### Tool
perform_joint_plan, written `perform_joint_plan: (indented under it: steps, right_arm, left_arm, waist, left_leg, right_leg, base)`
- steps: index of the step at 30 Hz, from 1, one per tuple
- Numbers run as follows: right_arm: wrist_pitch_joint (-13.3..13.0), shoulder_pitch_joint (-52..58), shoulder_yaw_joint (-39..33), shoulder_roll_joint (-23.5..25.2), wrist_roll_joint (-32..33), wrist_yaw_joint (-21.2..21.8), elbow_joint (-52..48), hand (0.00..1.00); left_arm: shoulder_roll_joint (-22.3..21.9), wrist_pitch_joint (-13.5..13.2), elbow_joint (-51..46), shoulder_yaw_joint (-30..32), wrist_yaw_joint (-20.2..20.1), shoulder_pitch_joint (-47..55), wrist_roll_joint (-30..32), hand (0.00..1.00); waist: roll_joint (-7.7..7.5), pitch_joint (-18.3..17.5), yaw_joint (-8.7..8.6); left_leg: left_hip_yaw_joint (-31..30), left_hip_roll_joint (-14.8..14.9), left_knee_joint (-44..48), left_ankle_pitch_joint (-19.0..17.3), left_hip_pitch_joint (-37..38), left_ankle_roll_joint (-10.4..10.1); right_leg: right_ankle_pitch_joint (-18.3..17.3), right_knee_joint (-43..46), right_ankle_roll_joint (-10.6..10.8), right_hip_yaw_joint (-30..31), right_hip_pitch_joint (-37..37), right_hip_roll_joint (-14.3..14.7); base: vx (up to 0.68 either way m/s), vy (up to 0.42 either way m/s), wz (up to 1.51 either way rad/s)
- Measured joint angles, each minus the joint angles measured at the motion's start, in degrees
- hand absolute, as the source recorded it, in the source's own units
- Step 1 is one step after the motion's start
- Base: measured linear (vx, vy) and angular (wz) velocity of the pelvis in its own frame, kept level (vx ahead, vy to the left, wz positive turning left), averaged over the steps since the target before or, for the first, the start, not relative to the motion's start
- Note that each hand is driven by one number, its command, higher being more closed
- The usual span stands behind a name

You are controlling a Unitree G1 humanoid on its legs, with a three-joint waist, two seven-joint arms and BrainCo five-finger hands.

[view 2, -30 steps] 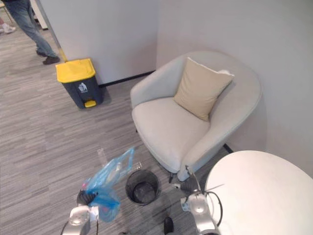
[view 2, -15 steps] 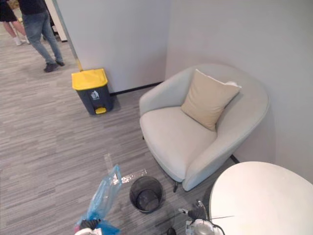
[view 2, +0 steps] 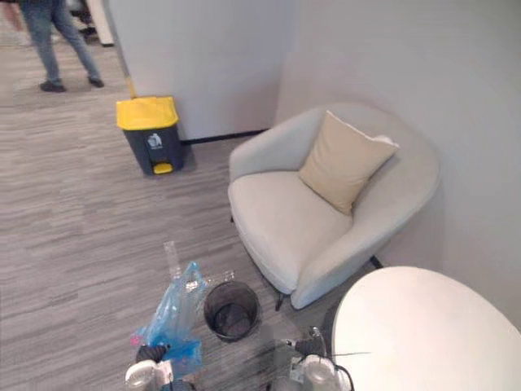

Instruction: Gather rubbish on tea table into small bin, then transfer packed bag to large trash can.

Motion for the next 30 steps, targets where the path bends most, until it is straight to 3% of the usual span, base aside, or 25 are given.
perform_joint_plan:
  steps: [1,3,5,7,8,10,12,14,15,16,17,18,19,21,27,30]
  right_arm:
    - [-0.01,-0.77,0.09,-0.67,0.03,-0.36,-0.09,0.00]
    - [-0.06,-2.74,0.11,-1.38,0.03,-0.96,-0.12,0.00]
    - [-0.14,-3.05,0.16,-1.38,0.08,-1.33,-0.15,0.00]
    - [-0.11,-2.81,0.15,-1.21,0.06,-1.45,-0.05,0.00]
    - [-0.06,-3.02,0.05,-0.42,0.03,-1.84,-0.01,0.00]
    - [0.06,-3.21,0.05,-0.59,0.03,-2.42,-0.02,0.00]
    - [0.10,-3.09,0.05,-0.65,-0.02,-2.78,-0.03,0.00]
    - [0.12,-2.69,0.02,-0.65,-0.14,-2.82,-0.05,0.00]
    - [0.14,-1.53,-0.43,-0.65,-0.25,-2.82,-0.06,0.00]
    - [0.36,-0.93,-1.47,-0.50,-0.28,-2.88,0.36,0.00]
    - [0.83,-0.72,-1.98,0.16,-0.22,-2.84,0.61,0.00]
    - [1.03,-0.55,-1.99,1.10,-0.16,-2.78,1.65,0.00]
    - [1.02,-0.16,-2.70,1.02,-0.15,-2.87,1.82,0.00]
    - [1.03,-0.05,-3.23,0.58,-0.22,-3.08,2.22,0.00]
    - [1.05,-1.64,-3.15,0.51,-1.82,-3.06,4.67,0.00]
    - [1.05,-1.65,-3.24,0.61,-2.06,-3.12,4.67,0.00]
  left_arm:
    - [-0.74,-0.15,-0.07,-0.14,0.07,0.37,-0.01,1.00]
    - [-1.37,-0.16,0.07,-0.80,0.18,-0.43,-0.04,1.00]
    - [-1.31,-0.16,0.13,-2.05,0.08,-0.64,-0.05,1.00]
    - [-1.32,-0.18,0.14,-1.98,0.08,-0.37,-0.05,1.00]
    - [-1.14,-0.21,-0.04,-1.96,0.05,-0.42,0.00,1.00]
    - [-1.12,-0.22,-0.38,-1.99,0.06,-0.87,0.01,1.00]
    - [-1.25,-0.23,-0.49,-2.47,0.06,-0.84,0.01,1.00]
    - [-1.20,-0.19,-0.35,-3.17,-0.03,-0.81,0.01,1.00]
    - [-1.18,-0.19,-0.11,-3.68,-0.03,-0.80,0.01,1.00]
    - [-0.95,-0.10,0.03,-4.68,-0.14,-1.02,0.03,1.00]
    - [-0.50,-0.05,0.02,-4.86,-0.12,-1.10,0.06,1.00]
    - [0.81,0.14,0.84,-5.46,-0.08,-0.58,0.10,1.00]
    - [1.37,0.31,1.50,-6.80,-0.09,-0.66,0.11,1.00]
    - [1.64,0.23,1.52,-8.41,-0.07,-1.04,0.13,1.00]
    - [3.67,0.23,4.48,-8.62,-0.06,-0.73,1.50,1.00]
    - [4.58,0.21,4.89,-8.44,-0.07,-1.00,2.23,1.00]
  waist:
    - [1.32,0.00,0.69]
    - [3.08,1.64,0.69]
    - [4.24,2.28,0.19]
    - [4.51,2.65,-0.31]
    - [4.13,3.02,-0.49]
    - [3.35,3.58,-0.48]
    - [2.98,3.91,-0.65]
    - [3.34,3.70,-0.85]
    - [4.33,3.22,-1.17]
    - [4.79,2.82,-1.43]
    - [4.03,2.67,-1.40]
    - [2.31,1.67,-1.39]
    - [1.93,1.38,-1.68]
    - [2.16,1.46,-2.06]
    - [2.14,1.54,-1.65]
    - [1.05,2.19,-1.65]
  left_leg:
    - [-0.28,0.65,-1.06,1.68,-1.06,-0.52]
    - [-1.65,1.29,-2.15,4.23,-3.11,-1.27]
    - [-3.89,1.74,-4.32,7.20,-4.40,-2.00]
    - [-5.47,1.86,-7.92,10.52,-4.32,-2.28]
    - [-4.69,2.30,-8.18,10.77,-4.81,-1.31]
    - [-3.21,1.96,-2.51,8.22,-5.50,-0.14]
    - [-0.67,1.36,6.69,0.97,-5.00,1.10]
    - [1.14,1.93,10.62,-3.39,-3.84,1.08]
    - [4.30,4.15,13.20,-7.64,-2.88,0.89]
    - [6.29,3.80,10.56,-9.08,-3.35,-0.94]
    - [6.30,2.40,8.38,-8.27,-3.22,-0.73]
    - [5.36,-1.71,1.60,-4.77,-1.40,0.21]
    - [4.59,-4.34,-3.01,-2.16,0.07,1.30]
    - [2.81,-6.79,-6.03,-0.65,0.78,2.42]
    - [1.32,-10.00,-13.79,3.35,3.31,3.01]
    - [-0.11,-10.98,-14.19,3.23,3.65,3.64]
  right_leg:
    - [-0.46,-5.03,-1.10,0.30,1.64,1.22]
    - [0.04,-8.89,-4.01,-0.71,1.76,2.57]
    - [1.00,-11.12,-5.60,-3.53,1.77,3.12]
    - [1.78,-11.82,-6.88,-6.12,1.69,3.22]
    - [2.97,-12.82,-8.28,-8.56,1.20,2.21]
    - [3.79,-13.15,-8.31,-9.19,0.92,0.95]
    - [5.55,-14.83,-7.42,-10.20,0.87,-1.57]
    - [6.80,-15.70,-6.54,-11.55,0.82,-2.90]
    - [7.86,-16.23,-5.18,-13.73,1.01,-3.65]
    - [8.45,-16.30,-3.68,-15.18,1.21,-4.12]
    - [8.91,-16.85,-3.08,-15.49,1.10,-4.93]
    - [9.75,-20.01,-2.51,-16.25,1.57,-6.39]
    - [10.77,-22.91,-2.96,-16.37,3.61,-6.41]
    - [12.51,-25.71,-2.94,-16.38,5.96,-6.81]
    - [13.67,-28.42,-2.58,-16.56,6.85,-7.50]
    - [11.52,-26.05,-0.75,-18.90,7.18,-8.85]
  base:
    - [-0.13,-0.156,0.03]
    - [-0.18,-0.151,0.19]
    - [-0.29,-0.129,0.54]
    - [-0.29,-0.071,0.66]
    - [-0.29,-0.021,0.50]
    - [-0.22,0.034,0.42]
    - [-0.22,0.138,0.39]
    - [-0.17,0.220,0.43]
    - [-0.13,0.329,0.84]
    - [-0.09,0.276,0.83]
    - [-0.01,0.200,0.70]
    - [-0.02,0.155,0.58]
    - [-0.01,0.182,0.61]
    - [-0.01,0.131,0.67]
    - [-0.01,0.064,0.17]
    - [0.04,0.009,0.28]
